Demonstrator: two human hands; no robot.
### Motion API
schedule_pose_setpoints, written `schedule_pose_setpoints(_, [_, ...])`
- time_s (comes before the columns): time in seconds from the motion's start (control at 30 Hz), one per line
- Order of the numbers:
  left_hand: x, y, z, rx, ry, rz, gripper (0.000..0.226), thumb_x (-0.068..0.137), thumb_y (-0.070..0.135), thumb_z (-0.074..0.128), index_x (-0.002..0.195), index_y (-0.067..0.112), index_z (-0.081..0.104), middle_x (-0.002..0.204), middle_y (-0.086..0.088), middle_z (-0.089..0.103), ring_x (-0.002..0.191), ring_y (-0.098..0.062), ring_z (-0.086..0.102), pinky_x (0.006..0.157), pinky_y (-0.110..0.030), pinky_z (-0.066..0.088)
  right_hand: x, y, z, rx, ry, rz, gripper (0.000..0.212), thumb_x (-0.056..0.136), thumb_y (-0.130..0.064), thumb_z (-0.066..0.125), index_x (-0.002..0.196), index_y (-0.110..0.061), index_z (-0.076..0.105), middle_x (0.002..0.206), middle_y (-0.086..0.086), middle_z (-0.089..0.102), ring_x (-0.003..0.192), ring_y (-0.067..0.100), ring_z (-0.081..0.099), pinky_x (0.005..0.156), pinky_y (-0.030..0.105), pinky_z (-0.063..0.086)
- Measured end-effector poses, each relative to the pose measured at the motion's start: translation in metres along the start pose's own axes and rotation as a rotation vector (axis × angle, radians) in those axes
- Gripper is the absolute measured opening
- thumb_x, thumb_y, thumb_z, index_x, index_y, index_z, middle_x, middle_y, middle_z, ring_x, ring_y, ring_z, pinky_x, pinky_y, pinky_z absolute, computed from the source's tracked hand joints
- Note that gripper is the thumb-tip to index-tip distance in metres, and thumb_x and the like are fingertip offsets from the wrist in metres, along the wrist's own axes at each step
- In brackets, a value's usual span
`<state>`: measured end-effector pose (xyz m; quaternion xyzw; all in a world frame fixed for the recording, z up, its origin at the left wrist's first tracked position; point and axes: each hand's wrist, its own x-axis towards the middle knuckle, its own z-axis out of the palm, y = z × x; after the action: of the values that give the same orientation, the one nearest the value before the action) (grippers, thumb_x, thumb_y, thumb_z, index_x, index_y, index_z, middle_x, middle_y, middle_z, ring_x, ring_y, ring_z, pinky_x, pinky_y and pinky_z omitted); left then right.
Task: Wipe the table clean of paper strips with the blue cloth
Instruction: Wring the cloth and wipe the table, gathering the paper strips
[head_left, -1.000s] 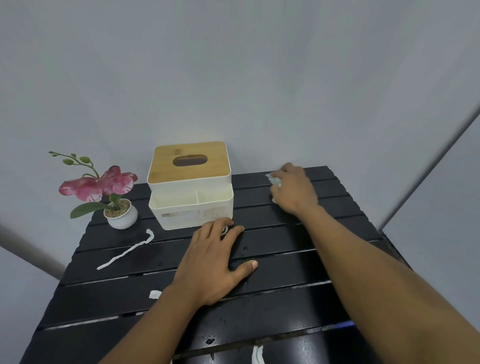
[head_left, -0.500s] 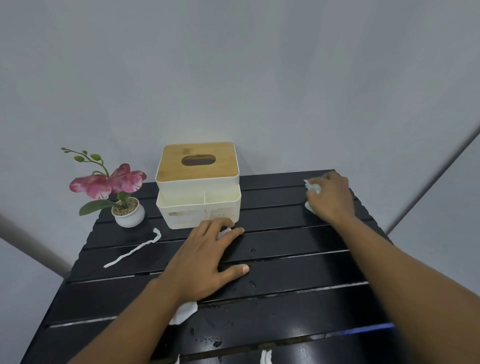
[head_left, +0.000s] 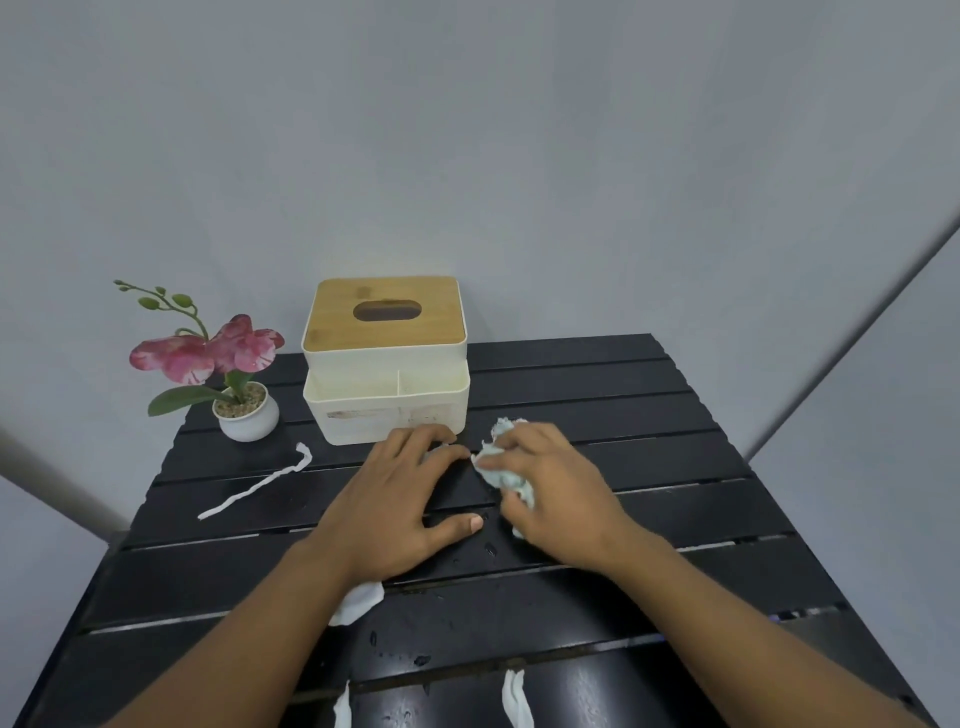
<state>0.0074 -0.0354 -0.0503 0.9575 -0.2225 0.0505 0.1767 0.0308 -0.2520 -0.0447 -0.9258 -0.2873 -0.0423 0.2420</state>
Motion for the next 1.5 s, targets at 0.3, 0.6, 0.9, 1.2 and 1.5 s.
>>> schedule_pose_setpoints(0.3, [-0.009,0.007,-0.008,-0.026,-0.084,-0.031,0.074,0.084,0.07,0.042,0.144,0.028,0.032,0.149,0.009,0.028,0.135,-0.01,0.021,0.11,-0.029,0.024,-0.053,0.0,-0.025,0.161,0.138,0.107,0.034,0.08,-0.023,0.055,0.11,-0.03,0.069,0.114,-0.019,0.053,0.118,0.001,0.043,0.093,0.018,0.037])
schedule_pose_setpoints(0.6, [-0.03,0.001,-0.036,-0.023,0.33,-0.091,0.056,0.09,0.047,0.05,0.141,0.028,0.039,0.152,0.005,0.033,0.137,-0.016,0.029,0.112,-0.037,0.027,0.019,0.021,-0.007,0.032,0.221,0.374,0.034,0.084,-0.027,0.056,0.116,-0.026,0.065,0.106,-0.014,0.05,0.108,0.006,0.04,0.07,0.028,0.04])
schedule_pose_setpoints(0.9, [-0.008,-0.059,-0.056,-0.006,0.351,-0.222,0.095,0.071,0.047,0.077,0.145,0.034,0.02,0.154,0.011,0.009,0.135,-0.016,0.026,0.102,-0.035,0.036,0.032,0.013,0.009,-0.079,0.209,0.305,0.037,0.083,-0.031,0.056,0.12,-0.03,0.062,0.119,-0.014,0.049,0.128,0.005,0.032,0.083,0.03,0.044])
schedule_pose_setpoints(1.2, [0.008,-0.069,-0.042,-0.113,0.483,-0.207,0.1,0.057,0.029,0.089,0.137,0.03,0.031,0.153,0.004,0.013,0.13,0.004,0.015,0.091,-0.034,0.042,0.033,0.012,0.01,-0.129,0.223,0.301,0.039,0.084,-0.032,0.054,0.122,-0.031,0.06,0.122,-0.012,0.048,0.126,0.007,0.035,0.084,0.03,0.045])
schedule_pose_setpoints(1.5, [0.011,-0.046,-0.063,-0.202,0.577,-0.161,0.092,0.057,0.023,0.089,0.132,0.032,0.037,0.151,0.011,0.018,0.13,0.004,0.021,0.086,-0.031,0.043,0.032,0.015,0.011,-0.114,0.235,0.287,0.037,0.082,-0.032,0.054,0.118,-0.031,0.062,0.118,-0.014,0.049,0.125,0.007,0.035,0.081,0.032,0.045])
